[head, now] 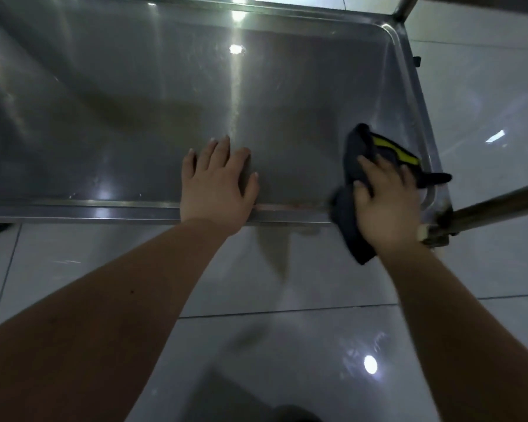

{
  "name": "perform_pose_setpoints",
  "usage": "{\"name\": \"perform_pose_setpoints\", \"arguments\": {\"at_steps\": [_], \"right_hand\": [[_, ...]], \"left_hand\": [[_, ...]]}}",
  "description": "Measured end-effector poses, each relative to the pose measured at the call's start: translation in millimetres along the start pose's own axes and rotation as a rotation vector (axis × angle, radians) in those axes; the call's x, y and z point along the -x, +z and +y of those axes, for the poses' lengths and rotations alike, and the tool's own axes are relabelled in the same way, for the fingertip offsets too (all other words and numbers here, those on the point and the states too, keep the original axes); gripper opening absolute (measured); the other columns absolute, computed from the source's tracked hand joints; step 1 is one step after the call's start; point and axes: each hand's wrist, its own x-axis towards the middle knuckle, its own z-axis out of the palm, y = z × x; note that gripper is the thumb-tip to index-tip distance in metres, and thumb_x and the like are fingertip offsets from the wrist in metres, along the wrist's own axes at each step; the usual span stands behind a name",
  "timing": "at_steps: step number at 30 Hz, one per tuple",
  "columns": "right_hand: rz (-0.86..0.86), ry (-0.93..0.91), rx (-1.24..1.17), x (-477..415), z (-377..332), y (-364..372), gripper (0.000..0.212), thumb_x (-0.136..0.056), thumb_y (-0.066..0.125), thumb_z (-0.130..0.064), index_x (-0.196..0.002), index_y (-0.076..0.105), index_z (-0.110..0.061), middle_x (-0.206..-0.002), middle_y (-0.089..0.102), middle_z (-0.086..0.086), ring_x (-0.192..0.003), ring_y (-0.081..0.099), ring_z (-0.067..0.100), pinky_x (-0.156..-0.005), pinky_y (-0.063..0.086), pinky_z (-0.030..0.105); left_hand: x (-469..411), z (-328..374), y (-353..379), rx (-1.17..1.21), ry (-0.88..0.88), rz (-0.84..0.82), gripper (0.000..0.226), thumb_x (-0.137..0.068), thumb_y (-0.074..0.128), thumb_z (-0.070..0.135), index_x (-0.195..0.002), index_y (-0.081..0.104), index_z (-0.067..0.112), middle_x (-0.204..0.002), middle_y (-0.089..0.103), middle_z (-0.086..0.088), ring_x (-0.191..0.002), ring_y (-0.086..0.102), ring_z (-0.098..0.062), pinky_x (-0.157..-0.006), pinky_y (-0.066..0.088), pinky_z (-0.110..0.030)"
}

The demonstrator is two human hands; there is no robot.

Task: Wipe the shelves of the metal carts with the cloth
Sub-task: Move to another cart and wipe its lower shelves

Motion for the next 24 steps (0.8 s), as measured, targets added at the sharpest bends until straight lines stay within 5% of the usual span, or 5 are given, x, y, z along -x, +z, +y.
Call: {"name": "perform_pose_setpoints", "arguments": {"at_steps": [6, 10, 18, 21, 24], "right_hand": [[-0.143, -0.326, -0.036, 34, -156, 27, 0.051, -0.093, 0.032, -0.041, -0.143, 0.041, -0.035, -0.152, 0.038, -0.004, -0.142, 0.023, 0.038, -0.114, 0.019, 0.055], [-0.177, -0.404, -0.086, 30, -150, 27, 0.045, -0.097, 0.039, -0.037, -0.142, 0.043, -0.036, -0.154, 0.035, -0.007, -0.145, 0.02, 0.033, -0.116, 0.017, 0.052], [-0.1, 0.035, 0.012, -11, 23, -13, 0.059, -0.089, 0.03, -0.046, -0.144, 0.042, -0.028, -0.154, 0.035, 0.004, -0.139, 0.028, 0.04, -0.112, 0.024, 0.057], [-0.072, 0.216, 0.039, -17, 3, -12, 0.05, -0.099, 0.037, -0.034, -0.149, 0.032, -0.033, -0.158, 0.025, -0.002, -0.144, 0.016, 0.037, -0.115, 0.015, 0.059], [-0.103, 0.126, 0.058, -36, -61, 6, 0.05, -0.1, 0.037, -0.034, -0.149, 0.028, -0.034, -0.159, 0.023, -0.001, -0.143, 0.015, 0.041, -0.114, 0.016, 0.059]], "left_hand": [[-1, -14, -15, 0.396, -0.055, 0.238, 0.042, -0.095, 0.036, 0.021, -0.134, 0.051, 0.016, -0.123, 0.06, -0.009, -0.112, 0.051, -0.029, -0.101, 0.034, -0.038], [6, -53, -34, 0.333, -0.196, 0.29, 0.04, -0.088, 0.045, 0.014, -0.127, 0.057, 0.014, -0.118, 0.063, -0.013, -0.11, 0.052, -0.035, -0.094, 0.038, -0.04], [8, -135, -47, 0.013, -0.036, 0.124, 0.04, -0.089, 0.041, 0.027, -0.124, 0.054, 0.012, -0.128, 0.057, -0.017, -0.124, 0.046, -0.037, -0.1, 0.035, -0.05], [9, -132, -42, 0.026, 0.012, 0.149, 0.038, -0.092, 0.042, 0.025, -0.125, 0.054, 0.011, -0.13, 0.057, -0.014, -0.127, 0.046, -0.034, -0.102, 0.034, -0.047], [11, -136, -39, 0.039, -0.047, 0.151, 0.043, -0.092, 0.039, 0.028, -0.129, 0.052, 0.009, -0.13, 0.056, -0.015, -0.126, 0.045, -0.036, -0.105, 0.032, -0.045]]}}
